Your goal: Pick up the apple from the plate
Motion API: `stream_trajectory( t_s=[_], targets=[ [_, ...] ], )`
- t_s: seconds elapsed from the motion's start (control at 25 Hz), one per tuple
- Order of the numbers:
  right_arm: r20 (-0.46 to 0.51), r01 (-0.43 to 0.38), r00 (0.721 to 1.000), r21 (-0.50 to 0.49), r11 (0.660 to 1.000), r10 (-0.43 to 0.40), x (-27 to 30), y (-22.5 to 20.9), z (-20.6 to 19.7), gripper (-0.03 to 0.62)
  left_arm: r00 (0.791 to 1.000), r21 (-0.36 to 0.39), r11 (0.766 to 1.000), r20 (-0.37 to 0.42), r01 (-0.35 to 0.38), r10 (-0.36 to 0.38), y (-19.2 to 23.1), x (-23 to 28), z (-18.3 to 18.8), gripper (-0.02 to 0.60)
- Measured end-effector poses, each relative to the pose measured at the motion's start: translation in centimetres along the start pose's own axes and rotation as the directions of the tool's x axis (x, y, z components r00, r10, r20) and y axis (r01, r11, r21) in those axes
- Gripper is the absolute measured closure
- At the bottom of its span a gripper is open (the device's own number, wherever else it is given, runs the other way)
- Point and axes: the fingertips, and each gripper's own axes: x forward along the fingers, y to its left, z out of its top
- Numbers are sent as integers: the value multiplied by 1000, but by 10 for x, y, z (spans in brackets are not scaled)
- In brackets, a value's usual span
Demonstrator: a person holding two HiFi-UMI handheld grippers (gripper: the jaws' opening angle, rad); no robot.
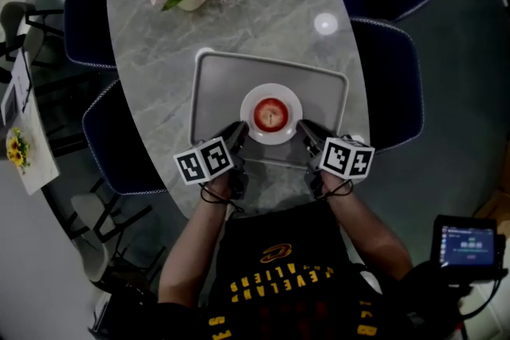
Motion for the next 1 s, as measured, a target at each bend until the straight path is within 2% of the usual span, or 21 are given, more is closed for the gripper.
stream_trajectory(
  t_s=[0.52,0.64,0.68,1.0],
  targets=[
    [-18,-22,1000,17,1000,22,0,1,-3,525,995,-36,999,-103,-16,12,1,5,-6,517],
    [-37,-39,999,25,999,40,3,4,-6,526,994,-45,999,-114,-2,-3,-1,6,-6,521],
    [-42,-41,998,32,999,42,4,5,-7,544,993,-53,999,-116,3,-9,-2,6,-6,538],
    [-40,-53,998,63,997,55,4,3,-8,549,993,-75,997,-118,17,-26,-2,9,-8,540]
  ],
)
